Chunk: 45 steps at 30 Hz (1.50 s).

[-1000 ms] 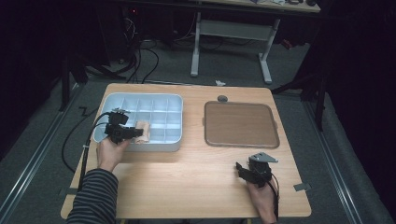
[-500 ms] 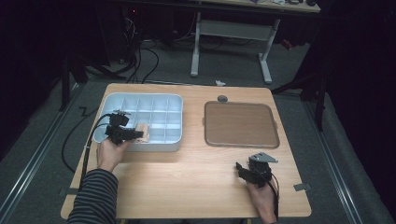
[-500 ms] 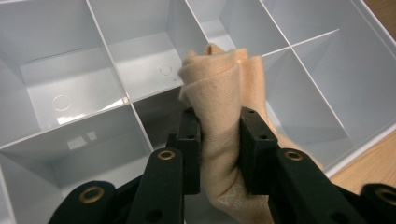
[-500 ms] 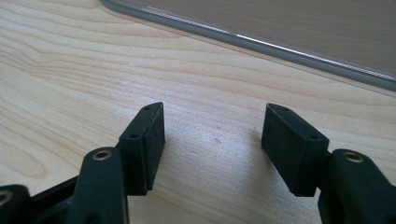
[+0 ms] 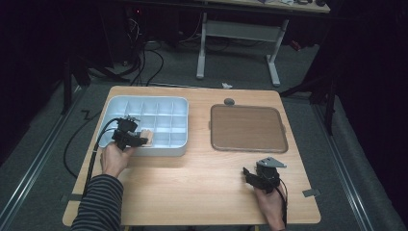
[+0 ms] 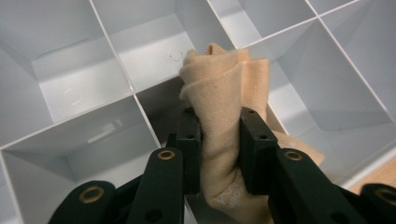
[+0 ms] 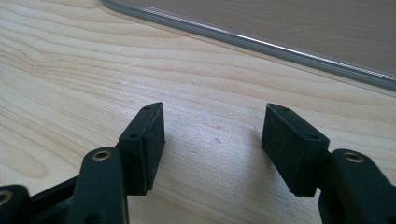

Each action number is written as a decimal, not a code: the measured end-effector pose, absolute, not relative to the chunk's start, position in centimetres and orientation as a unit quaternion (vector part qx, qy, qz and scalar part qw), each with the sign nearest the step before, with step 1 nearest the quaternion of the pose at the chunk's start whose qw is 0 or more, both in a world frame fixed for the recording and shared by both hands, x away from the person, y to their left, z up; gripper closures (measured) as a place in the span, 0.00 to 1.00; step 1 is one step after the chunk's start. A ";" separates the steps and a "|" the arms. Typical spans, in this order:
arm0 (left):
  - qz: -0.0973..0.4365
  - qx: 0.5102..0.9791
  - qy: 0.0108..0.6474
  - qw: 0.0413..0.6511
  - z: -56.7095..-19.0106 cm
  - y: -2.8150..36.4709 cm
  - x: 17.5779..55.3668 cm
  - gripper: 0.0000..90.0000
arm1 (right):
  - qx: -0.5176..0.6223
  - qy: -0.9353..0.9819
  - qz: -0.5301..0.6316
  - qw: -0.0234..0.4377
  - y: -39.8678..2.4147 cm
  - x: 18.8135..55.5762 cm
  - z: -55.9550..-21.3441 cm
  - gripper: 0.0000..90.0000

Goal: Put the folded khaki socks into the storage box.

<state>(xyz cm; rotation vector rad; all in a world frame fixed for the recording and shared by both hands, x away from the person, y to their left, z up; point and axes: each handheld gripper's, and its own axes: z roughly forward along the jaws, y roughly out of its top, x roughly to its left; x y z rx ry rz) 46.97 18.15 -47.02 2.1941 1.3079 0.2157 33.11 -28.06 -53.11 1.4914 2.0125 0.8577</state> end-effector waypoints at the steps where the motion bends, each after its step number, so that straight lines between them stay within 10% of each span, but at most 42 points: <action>1: 0.078 0.820 0.490 0.286 -47.1 18.2 47.0 0.81 | 0.546 0.737 0.314 0.244 -28.1 33.1 -53.1 0.44; 26: 0.059 0.808 0.501 0.305 -46.2 18.8 47.1 0.62 | 0.545 0.737 0.314 0.245 -28.1 33.1 -53.1 0.44; 45: 0.109 0.785 0.521 0.318 -45.9 18.6 47.5 0.83 | 0.546 0.737 0.314 0.245 -28.1 33.1 -53.1 0.44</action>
